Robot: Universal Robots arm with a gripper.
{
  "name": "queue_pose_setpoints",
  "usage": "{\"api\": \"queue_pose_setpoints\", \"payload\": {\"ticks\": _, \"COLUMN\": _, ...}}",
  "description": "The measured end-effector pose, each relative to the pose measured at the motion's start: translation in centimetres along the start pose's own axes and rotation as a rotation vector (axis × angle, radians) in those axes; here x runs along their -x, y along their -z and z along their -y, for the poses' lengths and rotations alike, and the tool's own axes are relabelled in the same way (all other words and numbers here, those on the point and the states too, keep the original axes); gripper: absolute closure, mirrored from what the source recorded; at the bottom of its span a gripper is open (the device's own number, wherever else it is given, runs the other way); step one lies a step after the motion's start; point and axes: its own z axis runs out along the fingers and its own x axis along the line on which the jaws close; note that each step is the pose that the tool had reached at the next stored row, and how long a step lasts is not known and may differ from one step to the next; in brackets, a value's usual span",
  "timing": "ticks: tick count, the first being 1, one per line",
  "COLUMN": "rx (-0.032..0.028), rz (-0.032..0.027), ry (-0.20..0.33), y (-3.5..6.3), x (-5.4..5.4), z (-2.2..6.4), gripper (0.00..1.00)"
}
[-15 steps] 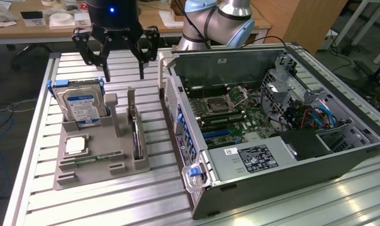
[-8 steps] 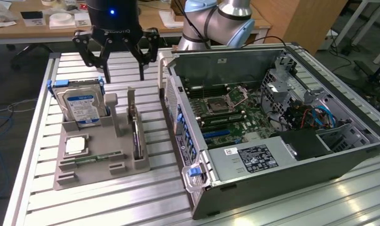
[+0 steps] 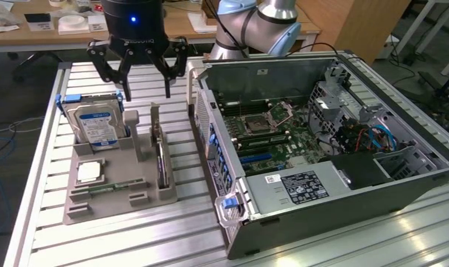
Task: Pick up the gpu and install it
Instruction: 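Pick up the gpu and move the gpu toward the slot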
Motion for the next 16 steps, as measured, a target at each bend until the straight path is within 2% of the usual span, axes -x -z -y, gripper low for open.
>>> {"api": "queue_pose_setpoints", "payload": {"ticks": 11, "rx": 0.0029, "rz": 0.0001, "ry": 0.000, "y": -0.68, "x": -0.02, "z": 0.09, "gripper": 0.29}}
{"api": "queue_pose_setpoints", "payload": {"ticks": 14, "rx": 0.0052, "rz": 0.0005, "ry": 0.000, "y": -0.82, "x": -0.02, "z": 0.13, "gripper": 0.29}}
{"api": "queue_pose_setpoints", "payload": {"ticks": 16, "rx": 0.0098, "rz": 0.0001, "ry": 0.000, "y": -0.87, "x": -0.01, "z": 0.16, "gripper": 0.29}}
